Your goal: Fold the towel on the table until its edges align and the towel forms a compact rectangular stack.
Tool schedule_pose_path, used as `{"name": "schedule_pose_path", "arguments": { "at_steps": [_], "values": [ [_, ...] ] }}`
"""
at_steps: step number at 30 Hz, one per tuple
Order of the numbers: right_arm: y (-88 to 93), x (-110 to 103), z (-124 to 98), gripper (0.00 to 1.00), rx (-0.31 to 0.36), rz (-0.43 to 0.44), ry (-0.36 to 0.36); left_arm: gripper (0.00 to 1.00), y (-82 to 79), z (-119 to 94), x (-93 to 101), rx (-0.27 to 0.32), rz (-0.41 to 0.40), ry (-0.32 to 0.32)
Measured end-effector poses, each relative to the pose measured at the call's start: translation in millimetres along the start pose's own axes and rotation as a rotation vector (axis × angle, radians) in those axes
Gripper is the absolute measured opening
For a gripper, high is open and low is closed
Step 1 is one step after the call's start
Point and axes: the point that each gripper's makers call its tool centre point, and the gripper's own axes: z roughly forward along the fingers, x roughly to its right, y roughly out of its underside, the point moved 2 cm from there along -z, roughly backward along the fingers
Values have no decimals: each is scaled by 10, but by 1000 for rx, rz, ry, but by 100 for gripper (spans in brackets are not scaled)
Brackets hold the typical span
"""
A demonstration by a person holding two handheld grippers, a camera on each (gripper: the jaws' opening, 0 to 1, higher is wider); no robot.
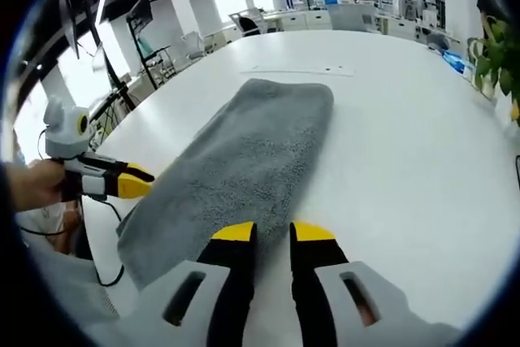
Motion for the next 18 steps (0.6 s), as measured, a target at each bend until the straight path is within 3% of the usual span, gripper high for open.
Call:
{"name": "schedule_pose_path", "arguments": {
  "at_steps": [11,18],
  "values": [
    [268,-178,-148,18,-31,-8,-27,31,339,-167,140,-51,-27,14],
    [448,-293,-288,19,-45,3,-38,32,444,-232,141,-71,-50,13]
  ]
}}
